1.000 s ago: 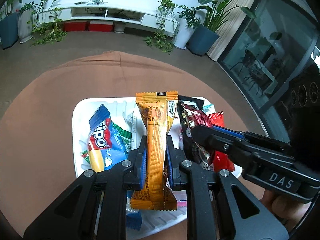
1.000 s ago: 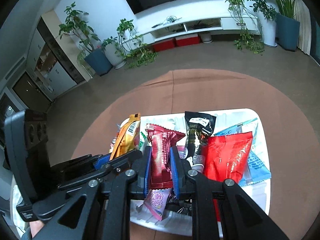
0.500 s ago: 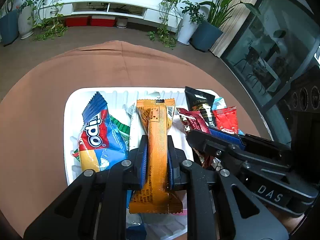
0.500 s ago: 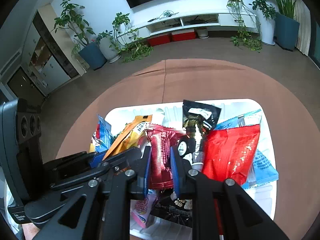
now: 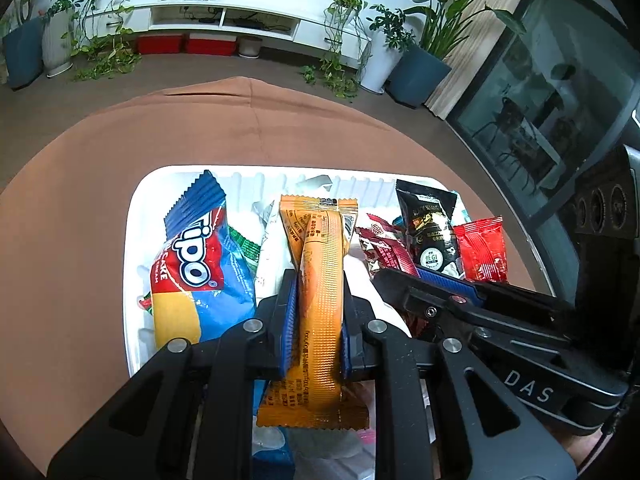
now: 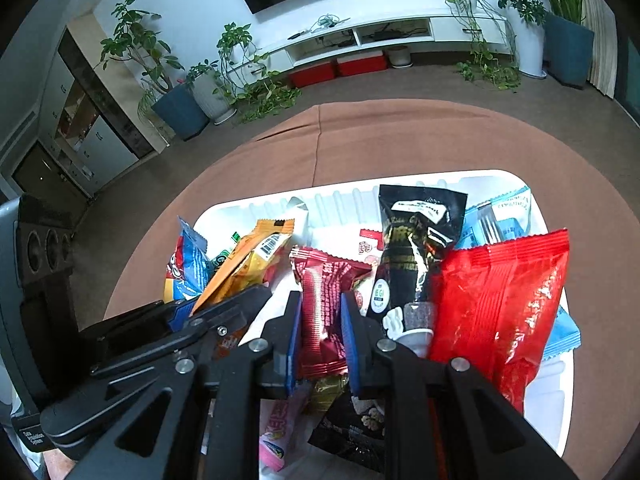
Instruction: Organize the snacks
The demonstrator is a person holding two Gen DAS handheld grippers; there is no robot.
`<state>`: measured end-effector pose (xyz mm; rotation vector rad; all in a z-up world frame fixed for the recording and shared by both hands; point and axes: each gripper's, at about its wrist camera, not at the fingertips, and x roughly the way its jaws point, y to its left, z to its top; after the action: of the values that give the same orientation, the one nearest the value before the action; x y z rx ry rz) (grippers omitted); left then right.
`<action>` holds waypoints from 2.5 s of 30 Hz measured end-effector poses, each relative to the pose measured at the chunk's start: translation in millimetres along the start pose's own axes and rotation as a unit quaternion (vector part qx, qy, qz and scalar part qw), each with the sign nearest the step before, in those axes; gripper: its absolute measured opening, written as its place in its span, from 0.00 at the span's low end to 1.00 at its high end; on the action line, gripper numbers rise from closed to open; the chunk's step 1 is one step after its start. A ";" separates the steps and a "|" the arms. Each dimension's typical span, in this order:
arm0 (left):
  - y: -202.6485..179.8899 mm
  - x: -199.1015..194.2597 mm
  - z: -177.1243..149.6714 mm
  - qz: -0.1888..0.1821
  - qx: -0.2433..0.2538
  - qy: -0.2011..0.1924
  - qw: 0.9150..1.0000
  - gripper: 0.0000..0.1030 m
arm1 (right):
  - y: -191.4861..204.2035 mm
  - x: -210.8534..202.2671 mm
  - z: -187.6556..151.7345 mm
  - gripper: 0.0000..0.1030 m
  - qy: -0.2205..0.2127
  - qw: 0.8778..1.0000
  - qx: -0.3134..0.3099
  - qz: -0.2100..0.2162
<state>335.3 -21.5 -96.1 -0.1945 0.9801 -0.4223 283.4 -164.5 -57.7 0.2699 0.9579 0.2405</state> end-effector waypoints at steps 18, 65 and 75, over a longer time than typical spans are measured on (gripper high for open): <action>-5.9 -44.9 -13.7 0.017 -0.001 -0.032 0.999 0.31 | 0.9 -25.9 5.8 0.38 -0.025 1.000 0.002 -0.003; -123.4 -293.5 -262.1 0.207 0.025 -0.134 0.969 1.00 | 45.7 -270.5 -203.9 1.00 -0.229 0.966 -0.044 -0.108; -105.8 -261.0 -257.9 0.218 0.011 -0.103 0.970 1.00 | 30.0 -233.5 -207.5 1.00 -0.141 0.977 -0.002 -0.159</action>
<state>-34.0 2.8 -1.9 0.0018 0.7844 -0.0087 -20.3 -186.0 18.4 0.1394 0.7060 -0.0891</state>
